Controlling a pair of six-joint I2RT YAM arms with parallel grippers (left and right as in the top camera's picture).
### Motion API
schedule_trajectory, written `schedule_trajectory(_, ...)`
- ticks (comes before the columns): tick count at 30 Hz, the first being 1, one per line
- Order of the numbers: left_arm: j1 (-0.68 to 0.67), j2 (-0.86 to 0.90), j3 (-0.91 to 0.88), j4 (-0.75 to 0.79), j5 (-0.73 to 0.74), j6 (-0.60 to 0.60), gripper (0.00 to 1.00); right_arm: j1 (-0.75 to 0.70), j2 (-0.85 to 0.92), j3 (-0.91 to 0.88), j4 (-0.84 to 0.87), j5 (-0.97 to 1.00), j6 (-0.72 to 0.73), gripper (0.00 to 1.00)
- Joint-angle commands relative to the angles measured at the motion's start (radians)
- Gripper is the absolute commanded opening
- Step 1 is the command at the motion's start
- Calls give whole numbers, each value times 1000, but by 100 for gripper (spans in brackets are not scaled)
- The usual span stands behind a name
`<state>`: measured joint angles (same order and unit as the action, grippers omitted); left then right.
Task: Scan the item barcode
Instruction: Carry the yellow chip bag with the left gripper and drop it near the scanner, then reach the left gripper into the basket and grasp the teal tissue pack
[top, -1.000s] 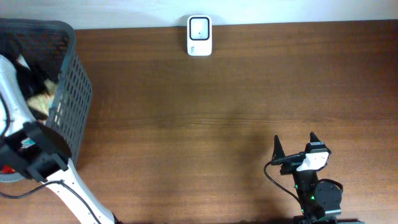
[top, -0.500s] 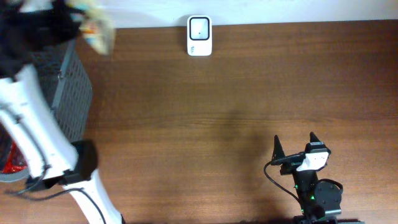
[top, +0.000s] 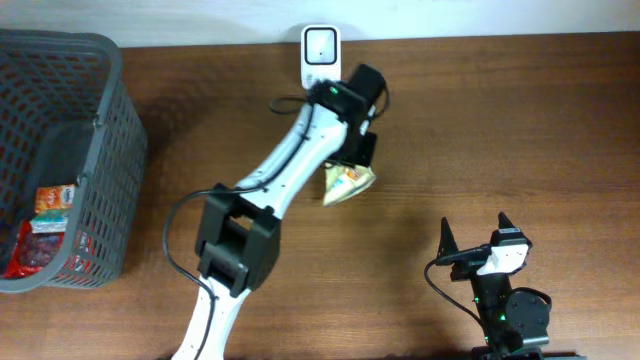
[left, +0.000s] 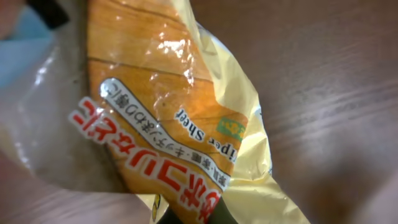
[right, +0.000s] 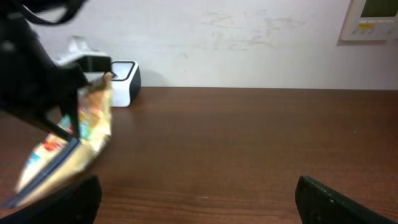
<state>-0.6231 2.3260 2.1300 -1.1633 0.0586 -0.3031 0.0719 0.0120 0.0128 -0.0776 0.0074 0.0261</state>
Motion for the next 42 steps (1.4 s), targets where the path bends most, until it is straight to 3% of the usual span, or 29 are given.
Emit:
schedule_trajectory(1,-37,-11,-16,65,-21,-49,49,6,-6,-7,-5,5,7,98)
schedule_trajectory(3,-42,-11,-10,79,-21,-47,57,6,-6,-7,-5,5,8,98)
schedule_trajectory(4,-41,-11,20,64,-21,-23,70,6,-6,-7,-4,5,8,98)
schedule_trajectory(8,29,-11,379,-144,-22,25,81,6,-6,-7,-4,5,7,98)
schedule_trajectory(9,79,-11,552,-229,-23,68,99,6,-6,-7,-4,5,7,98)
schedule_trajectory(12,259,-13,973,-393,-55,95,99,6,-6,-7,-5,5,8,98)
schedule_trajectory(13,333,-37,1006,-404,-55,95,99,6,-6,-7,-5,5,8,98)
schedule_trajectory(18,848,-178,990,-525,-29,108,99,6,-6,-7,-5,5,8,98)
schedule_trajectory(21,1034,-195,984,-525,97,114,99,6,-6,-7,-5,5,7,98)
schedule_trajectory(24,1165,-195,943,-525,38,115,99,6,-6,-7,-5,5,7,98)
schedule_trajectory(30,1248,-195,600,-525,13,112,99,6,-6,-7,-4,5,7,98)
schedule_trajectory(34,1248,-195,444,-518,-240,-30,99,6,-6,-7,-5,5,7,98)
schedule_trajectory(42,1248,-195,159,-488,-172,-68,99,6,-6,-7,-5,5,7,98)
